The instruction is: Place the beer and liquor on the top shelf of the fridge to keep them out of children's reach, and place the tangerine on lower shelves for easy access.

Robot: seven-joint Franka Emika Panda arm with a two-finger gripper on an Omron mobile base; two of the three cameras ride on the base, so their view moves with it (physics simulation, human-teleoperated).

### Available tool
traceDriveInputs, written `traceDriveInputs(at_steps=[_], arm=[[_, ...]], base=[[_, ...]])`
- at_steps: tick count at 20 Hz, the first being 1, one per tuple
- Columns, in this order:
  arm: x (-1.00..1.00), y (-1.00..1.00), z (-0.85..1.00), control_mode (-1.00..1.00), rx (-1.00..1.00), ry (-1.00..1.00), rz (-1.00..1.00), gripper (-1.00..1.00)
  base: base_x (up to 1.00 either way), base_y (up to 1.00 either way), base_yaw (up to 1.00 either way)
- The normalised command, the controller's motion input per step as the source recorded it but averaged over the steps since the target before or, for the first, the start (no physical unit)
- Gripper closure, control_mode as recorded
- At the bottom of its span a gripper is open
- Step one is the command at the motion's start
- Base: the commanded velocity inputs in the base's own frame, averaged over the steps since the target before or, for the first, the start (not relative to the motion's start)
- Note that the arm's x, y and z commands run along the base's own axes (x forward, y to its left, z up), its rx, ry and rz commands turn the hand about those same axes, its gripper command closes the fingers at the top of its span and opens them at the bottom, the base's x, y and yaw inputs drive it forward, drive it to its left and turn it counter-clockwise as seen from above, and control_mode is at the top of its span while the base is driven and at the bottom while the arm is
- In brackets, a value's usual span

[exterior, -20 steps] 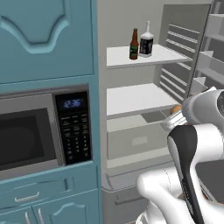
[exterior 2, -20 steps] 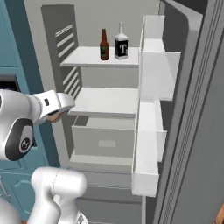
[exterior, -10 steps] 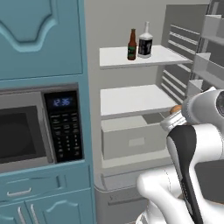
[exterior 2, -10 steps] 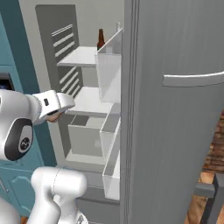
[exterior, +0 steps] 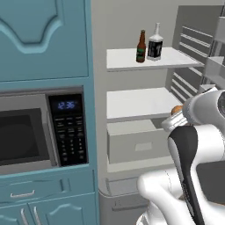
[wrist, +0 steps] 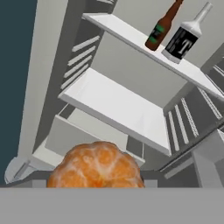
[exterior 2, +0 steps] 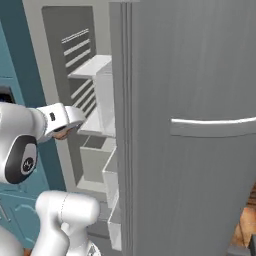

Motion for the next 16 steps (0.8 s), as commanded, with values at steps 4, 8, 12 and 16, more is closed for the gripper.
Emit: traceDriveInputs(at_steps=[4,8,12,16], arm=[[0.00,0.00,0.00,1.00,0.00,0.00,0.00,1.00],[0.00,0.00,0.00,1.00,0.00,0.00,0.00,1.00],[0.15,-0.03,-0.20,-1.00,0.00,0.00,0.01,1.00],[0.51,-0.19,-0.48,-1.00,0.02,0.00,0.02,1.00]], base=[[0.74,0.00,0.06],[0.57,-0.01,0.04],[0.15,-0.01,0.01],[0.00,0.00,0.00]])
